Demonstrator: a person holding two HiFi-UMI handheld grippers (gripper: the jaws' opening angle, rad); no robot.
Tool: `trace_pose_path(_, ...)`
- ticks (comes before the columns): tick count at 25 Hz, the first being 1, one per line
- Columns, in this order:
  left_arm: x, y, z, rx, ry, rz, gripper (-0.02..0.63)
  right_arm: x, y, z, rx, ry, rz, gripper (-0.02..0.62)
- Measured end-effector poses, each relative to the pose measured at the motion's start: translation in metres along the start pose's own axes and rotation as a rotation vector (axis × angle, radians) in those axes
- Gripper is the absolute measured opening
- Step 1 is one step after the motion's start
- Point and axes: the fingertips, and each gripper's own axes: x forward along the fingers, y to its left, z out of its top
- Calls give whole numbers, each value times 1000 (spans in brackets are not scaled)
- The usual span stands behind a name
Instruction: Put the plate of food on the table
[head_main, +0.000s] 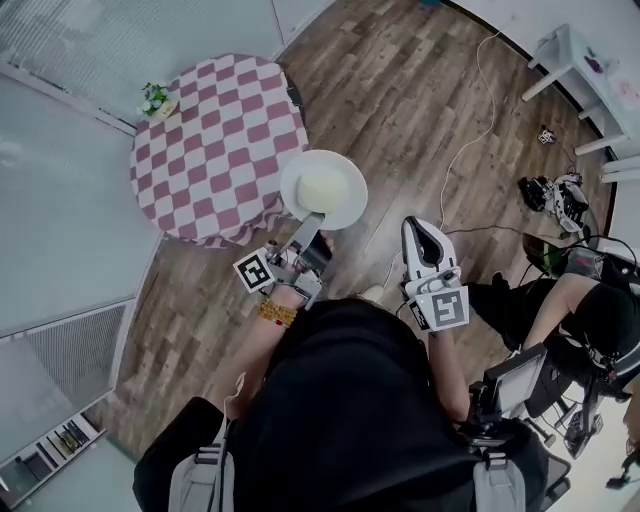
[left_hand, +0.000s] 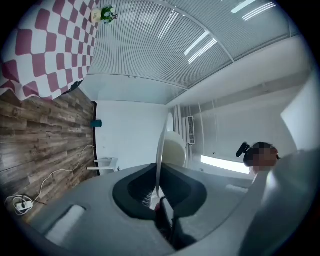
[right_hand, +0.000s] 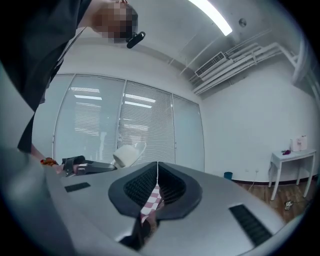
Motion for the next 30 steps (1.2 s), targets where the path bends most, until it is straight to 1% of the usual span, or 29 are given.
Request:
trace_pose_path(5, 16, 1, 10, -16, 19, -11, 21, -2, 2, -3, 6, 19, -37, 12)
trace_pose_path(10, 21, 5, 30, -22, 35, -3, 21, 10, 3, -1, 19, 16, -88, 12)
trace_pose_path(16, 5, 18, 66, -48, 58, 29, 21, 39, 24, 2, 24, 16, -136, 12)
trace_pose_path(19, -2, 24, 85, -56, 63, 26, 20, 55, 36, -5, 32, 31, -153, 12)
trace_pose_path(22, -8, 36, 103, -79, 60, 45, 20, 68, 48, -13, 52, 38, -174, 12)
trace_pose_path(26, -10, 44, 118, -97, 63, 69, 21, 82, 56, -17, 41, 59, -183, 12)
trace_pose_path(30, -4, 53, 127, -96, 53, 80, 21, 101, 47, -24, 43, 64, -169, 12)
